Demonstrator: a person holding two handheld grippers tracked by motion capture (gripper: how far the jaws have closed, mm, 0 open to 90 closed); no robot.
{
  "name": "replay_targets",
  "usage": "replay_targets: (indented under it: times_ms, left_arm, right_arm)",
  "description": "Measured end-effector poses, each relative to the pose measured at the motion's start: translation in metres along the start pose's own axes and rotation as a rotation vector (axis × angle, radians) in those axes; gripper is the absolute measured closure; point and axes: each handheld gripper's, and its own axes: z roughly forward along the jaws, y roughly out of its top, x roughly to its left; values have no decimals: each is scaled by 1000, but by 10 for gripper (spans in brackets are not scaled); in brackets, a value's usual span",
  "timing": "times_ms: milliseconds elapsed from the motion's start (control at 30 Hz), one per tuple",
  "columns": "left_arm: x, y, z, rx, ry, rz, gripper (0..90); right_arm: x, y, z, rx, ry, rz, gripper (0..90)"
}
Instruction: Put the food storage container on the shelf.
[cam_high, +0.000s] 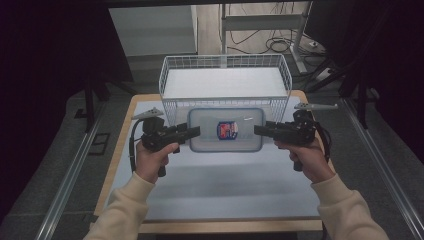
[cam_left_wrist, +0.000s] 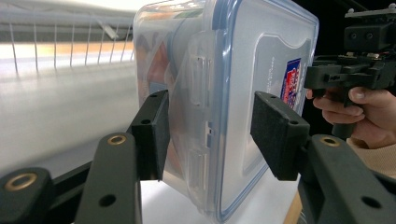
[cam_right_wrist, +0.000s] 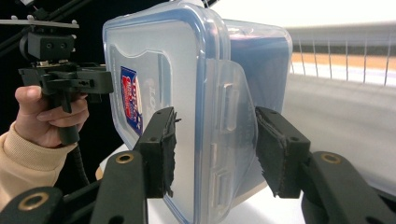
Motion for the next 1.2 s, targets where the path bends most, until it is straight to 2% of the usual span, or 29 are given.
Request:
replay_targets:
  times_ms: [67,300,600,867,1200]
  left_arm:
    - [-3,14,-3,-14,4,19,488]
    - [-5,38,-7,-37,5,38,488]
    - [-2,53,-5,-40,5,45,488]
    - [1,64,0,-41,12,54,487]
    - [14,86,16,-25,17,31,482]
  right_arm:
    - [2,13,-1,-11,-4,-15,495]
    - [8,43,-3,-30,-5,-51,495]
    - [7,59,-1,-35,-12,-65,492]
    - [0,67,1,-41,-7,-51,492]
    - [-15,86,8,-36,-20,-32,490]
